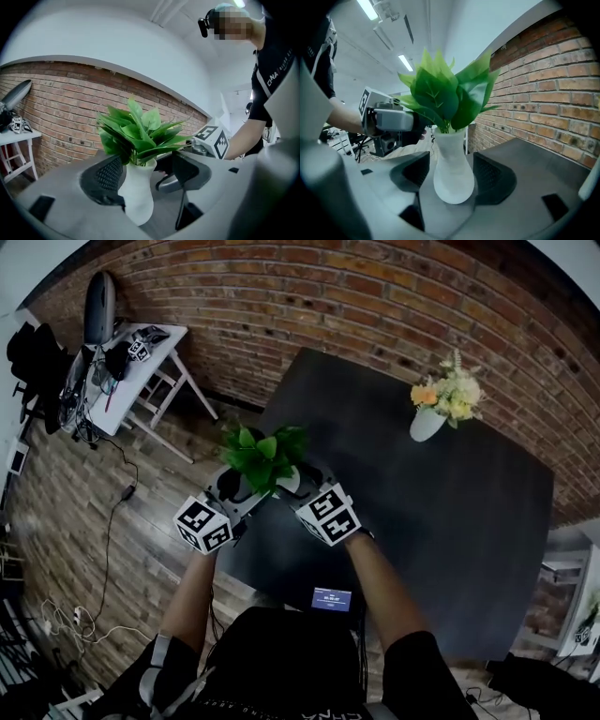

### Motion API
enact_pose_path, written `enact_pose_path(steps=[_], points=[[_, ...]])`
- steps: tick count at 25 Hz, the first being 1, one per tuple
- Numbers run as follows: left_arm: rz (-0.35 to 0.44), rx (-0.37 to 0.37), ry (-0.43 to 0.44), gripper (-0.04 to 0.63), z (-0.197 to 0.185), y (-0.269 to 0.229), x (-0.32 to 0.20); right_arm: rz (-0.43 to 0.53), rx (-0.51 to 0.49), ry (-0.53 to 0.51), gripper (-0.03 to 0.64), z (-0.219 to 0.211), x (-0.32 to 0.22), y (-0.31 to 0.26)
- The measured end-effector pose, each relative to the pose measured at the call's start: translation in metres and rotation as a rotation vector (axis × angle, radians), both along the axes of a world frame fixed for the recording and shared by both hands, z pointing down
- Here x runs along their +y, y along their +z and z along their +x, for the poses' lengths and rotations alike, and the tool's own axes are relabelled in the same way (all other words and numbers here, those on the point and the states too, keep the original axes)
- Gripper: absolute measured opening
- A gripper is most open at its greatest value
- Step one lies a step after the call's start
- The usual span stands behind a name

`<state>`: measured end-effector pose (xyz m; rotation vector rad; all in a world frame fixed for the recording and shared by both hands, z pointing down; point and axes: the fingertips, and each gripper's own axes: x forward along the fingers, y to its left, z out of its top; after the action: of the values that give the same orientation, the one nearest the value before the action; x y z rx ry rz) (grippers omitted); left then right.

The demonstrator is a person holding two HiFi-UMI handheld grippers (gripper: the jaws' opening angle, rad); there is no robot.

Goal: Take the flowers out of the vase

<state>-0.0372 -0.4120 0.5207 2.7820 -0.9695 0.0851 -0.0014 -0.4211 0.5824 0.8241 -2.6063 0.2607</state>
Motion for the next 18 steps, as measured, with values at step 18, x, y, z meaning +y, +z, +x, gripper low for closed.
enact_pose_path(steps=[18], points=[[0.064,-0.018,0.023,0.308,0.004,-0.006,-0.034,0.071,0.007,0.015,0.222,-0.037,-0.024,0.005]])
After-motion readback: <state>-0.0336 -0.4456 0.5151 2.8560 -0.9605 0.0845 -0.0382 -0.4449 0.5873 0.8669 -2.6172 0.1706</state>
